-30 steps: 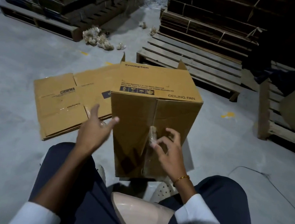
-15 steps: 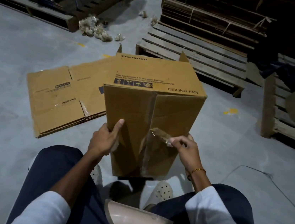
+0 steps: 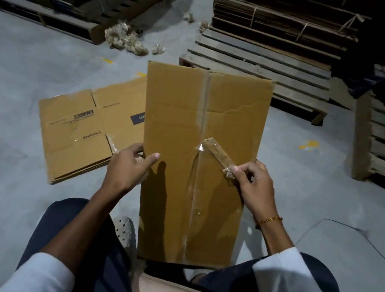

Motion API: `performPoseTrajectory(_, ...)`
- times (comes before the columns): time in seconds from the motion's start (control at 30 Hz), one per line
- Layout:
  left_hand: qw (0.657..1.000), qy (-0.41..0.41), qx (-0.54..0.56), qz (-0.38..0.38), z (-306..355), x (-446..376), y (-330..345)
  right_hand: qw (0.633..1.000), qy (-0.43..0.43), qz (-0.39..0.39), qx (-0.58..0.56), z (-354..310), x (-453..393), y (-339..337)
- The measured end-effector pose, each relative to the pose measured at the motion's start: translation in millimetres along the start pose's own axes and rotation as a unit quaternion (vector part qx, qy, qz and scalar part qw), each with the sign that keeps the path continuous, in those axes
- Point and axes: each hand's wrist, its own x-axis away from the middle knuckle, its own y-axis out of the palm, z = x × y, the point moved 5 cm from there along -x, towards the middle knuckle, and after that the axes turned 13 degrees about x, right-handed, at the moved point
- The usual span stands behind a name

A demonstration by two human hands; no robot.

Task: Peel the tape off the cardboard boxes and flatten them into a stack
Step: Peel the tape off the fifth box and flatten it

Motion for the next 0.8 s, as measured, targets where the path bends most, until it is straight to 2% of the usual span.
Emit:
performPoseTrajectory(0.07, 0.995, 0.000, -0.102, 0.015, -3, -7, 3, 0.999, -0.011, -0.016, 0.050, -5, 1, 7)
performPoseTrajectory(0.13, 0.988, -0.027, -0.152, 0.017, -10, -11, 8, 0.995, -0.010, -0.044, 0.093, -8, 3, 14)
performPoseTrajectory(0.27, 0.979, -0.037, -0.200, 0.026, -11, -16, 22, 0.991, 0.001, -0.015, 0.130, -8, 9, 15)
performPoseTrajectory(0.4, 0.978, -0.036, -0.201, 0.042, -2, -23, 35, 0.983, 0.012, 0.022, 0.182, -16, 26, 13)
performPoseTrajectory(0.47, 0.978, -0.043, -0.199, 0.049, 0, -29, 36, 0.975, -0.023, 0.044, 0.216, -28, 38, 13)
performPoseTrajectory(0.57, 0.978, -0.047, -0.195, 0.056, 2, -35, 38, 0.961, -0.127, 0.056, 0.239, -41, 52, 22)
performPoseTrajectory(0.63, 0.979, -0.056, -0.184, 0.068, 4, -41, 38, 0.945, -0.192, -0.007, 0.265, -40, 63, 44)
performPoseTrajectory(0.67, 0.979, -0.063, -0.177, 0.075, 3, -46, 37, 0.934, -0.213, -0.071, 0.278, -36, 72, 59)
performPoseTrajectory(0.73, 0.980, -0.081, -0.161, 0.083, -4, -58, 32, 0.910, -0.237, -0.202, 0.274, -26, 97, 88)
performPoseTrajectory(0.8, 0.981, -0.102, -0.153, 0.061, -16, -67, 32, 0.897, -0.241, -0.280, 0.244, -24, 112, 97)
